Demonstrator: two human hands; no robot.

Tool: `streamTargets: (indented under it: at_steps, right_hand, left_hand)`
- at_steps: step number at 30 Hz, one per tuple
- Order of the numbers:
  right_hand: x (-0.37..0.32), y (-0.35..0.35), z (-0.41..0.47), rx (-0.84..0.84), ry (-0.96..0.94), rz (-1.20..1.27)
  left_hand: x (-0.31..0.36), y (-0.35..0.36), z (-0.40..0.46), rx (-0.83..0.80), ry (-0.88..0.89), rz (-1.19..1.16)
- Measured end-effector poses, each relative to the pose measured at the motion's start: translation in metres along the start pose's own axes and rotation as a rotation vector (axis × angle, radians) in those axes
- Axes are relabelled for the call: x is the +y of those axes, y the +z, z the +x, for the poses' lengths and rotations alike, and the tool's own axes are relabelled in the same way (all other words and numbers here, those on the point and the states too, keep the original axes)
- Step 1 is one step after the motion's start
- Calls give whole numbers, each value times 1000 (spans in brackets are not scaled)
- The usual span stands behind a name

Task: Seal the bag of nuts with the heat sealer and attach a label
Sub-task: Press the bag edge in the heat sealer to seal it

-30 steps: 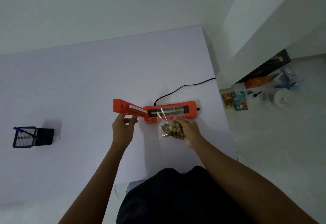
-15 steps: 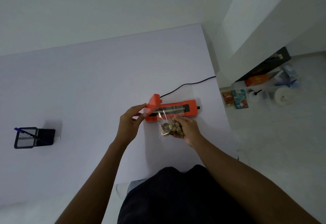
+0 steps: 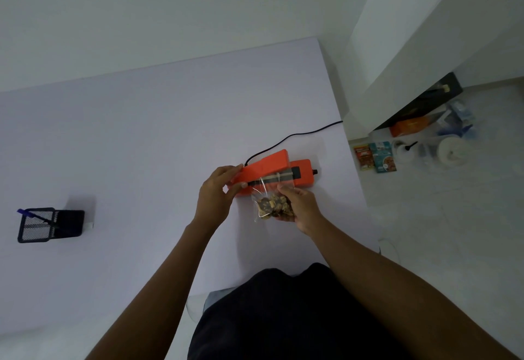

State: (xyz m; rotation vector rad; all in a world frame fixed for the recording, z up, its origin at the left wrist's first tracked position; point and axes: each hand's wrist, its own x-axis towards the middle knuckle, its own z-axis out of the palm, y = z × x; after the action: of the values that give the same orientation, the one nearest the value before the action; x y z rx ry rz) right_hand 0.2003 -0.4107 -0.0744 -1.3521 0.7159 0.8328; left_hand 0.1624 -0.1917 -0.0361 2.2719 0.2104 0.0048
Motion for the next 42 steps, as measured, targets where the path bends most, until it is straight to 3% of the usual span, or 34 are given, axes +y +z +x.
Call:
streamTargets:
  at_steps: [25,42]
  right_hand:
    - [-1,0,6,5,-6,-4]
    - [-10,-3,0,-43,86,151]
  left_hand:
    - [13,30,17,-100,-33,285]
    - [18,34,20,-93,-62,297]
